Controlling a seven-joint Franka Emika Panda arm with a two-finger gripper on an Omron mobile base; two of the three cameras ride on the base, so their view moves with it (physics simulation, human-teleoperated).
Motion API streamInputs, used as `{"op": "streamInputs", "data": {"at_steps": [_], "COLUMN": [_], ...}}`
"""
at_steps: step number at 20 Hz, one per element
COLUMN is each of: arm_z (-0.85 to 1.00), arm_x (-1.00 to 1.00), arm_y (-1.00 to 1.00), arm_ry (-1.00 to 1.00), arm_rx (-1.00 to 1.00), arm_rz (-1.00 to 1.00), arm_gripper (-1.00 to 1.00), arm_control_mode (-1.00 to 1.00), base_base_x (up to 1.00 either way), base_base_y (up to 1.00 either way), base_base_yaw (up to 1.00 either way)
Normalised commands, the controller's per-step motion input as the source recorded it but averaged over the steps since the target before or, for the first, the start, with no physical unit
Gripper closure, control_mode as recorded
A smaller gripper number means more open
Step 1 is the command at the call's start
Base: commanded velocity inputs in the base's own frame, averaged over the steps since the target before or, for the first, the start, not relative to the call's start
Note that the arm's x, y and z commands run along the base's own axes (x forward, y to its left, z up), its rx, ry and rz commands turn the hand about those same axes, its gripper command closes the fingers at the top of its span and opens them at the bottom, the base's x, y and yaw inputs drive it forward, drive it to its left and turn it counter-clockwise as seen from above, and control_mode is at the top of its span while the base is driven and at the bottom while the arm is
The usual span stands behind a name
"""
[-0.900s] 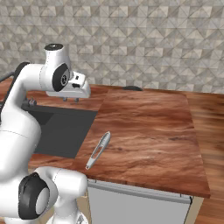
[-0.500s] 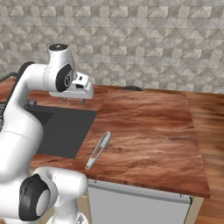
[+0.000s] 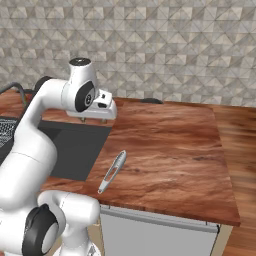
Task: Pick up the tongs from the counter and place them near the plate next to the oven.
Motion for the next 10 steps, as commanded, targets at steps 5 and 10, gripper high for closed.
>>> {"op": "streamInputs", "data": {"at_steps": [5, 10], "arm_z": [-0.34, -0.43], "arm_x": [0.04, 0.01], "arm_y": [-0.18, -0.11], "arm_ry": [0.01, 0.02], "arm_rx": [0.0, 0.0], "arm_rz": [0.0, 0.0], "arm_gripper": [-1.0, -1.0], "arm_control_mode": [-1.0, -1.0], "base_base_x": [0.0, 0.0], "base_base_y": [0.0, 0.0], "base_base_yaw": [0.0, 0.0]}}
